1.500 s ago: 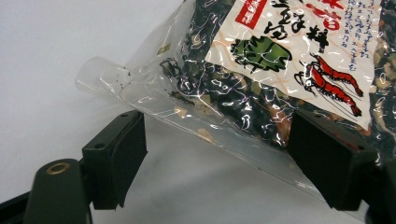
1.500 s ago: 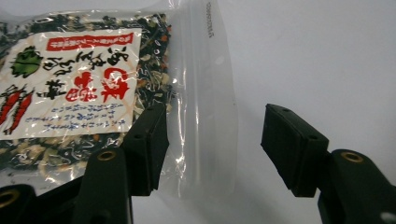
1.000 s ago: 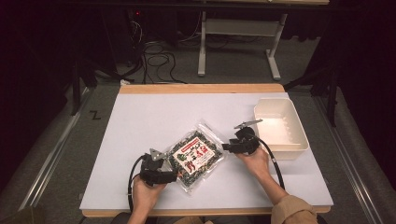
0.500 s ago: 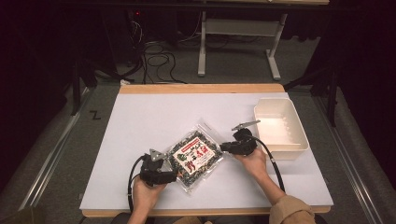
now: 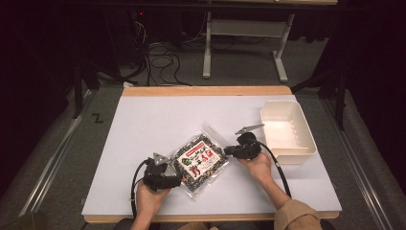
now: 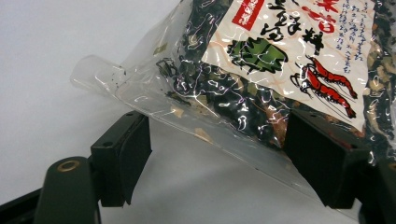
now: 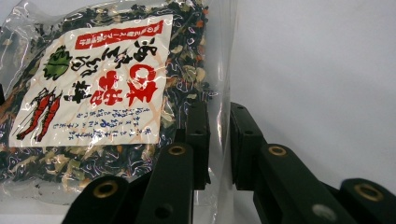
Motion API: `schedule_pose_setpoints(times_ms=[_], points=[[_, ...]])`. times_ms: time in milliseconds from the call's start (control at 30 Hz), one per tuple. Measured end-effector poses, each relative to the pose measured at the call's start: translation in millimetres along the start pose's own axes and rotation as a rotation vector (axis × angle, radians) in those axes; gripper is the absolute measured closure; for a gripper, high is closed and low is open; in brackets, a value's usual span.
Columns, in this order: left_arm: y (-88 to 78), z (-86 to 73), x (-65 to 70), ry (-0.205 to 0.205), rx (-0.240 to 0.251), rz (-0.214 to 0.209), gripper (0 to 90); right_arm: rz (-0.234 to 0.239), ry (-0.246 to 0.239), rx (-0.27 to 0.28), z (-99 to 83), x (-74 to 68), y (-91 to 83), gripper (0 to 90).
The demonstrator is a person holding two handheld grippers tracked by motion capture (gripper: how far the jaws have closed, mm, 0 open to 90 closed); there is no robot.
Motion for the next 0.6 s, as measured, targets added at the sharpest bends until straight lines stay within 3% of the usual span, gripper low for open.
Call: schedule_pose_setpoints(times_ms=[167,467,567,600], points=[[-0.2,-0.7,-0.2,0.0,0.003,-0.003,23.8,-0.023,-0.015,0.026,1.1,-0.5,-4.8,89.0],[-1.1,0.2,-0.5,-0.008,0.012,-0.013,23.9,-0.048,-0.051,0.019,5.2,-6.0,-13.4,89.8],[-2.3,1.0,-1.1,-0.024,0.027,-0.028,23.7,-0.057,-0.079,0.026,10.7,-8.8,-21.1,89.8],[-3.3,1.5,-0.5,-0.043,0.035,-0.058,24.0,-0.072,-0.095,0.025,16.7,-11.5,-27.4,89.8]])
Point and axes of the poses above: each handheld gripper's, and its own axes: y roughly forward along the jaws, z roughly out of its top, x roughly to its right, the point moved 2 cm from there along y, roughly forward along the jaws, and after that the axes turned 10 degrees about z, right-handed, at the moved point
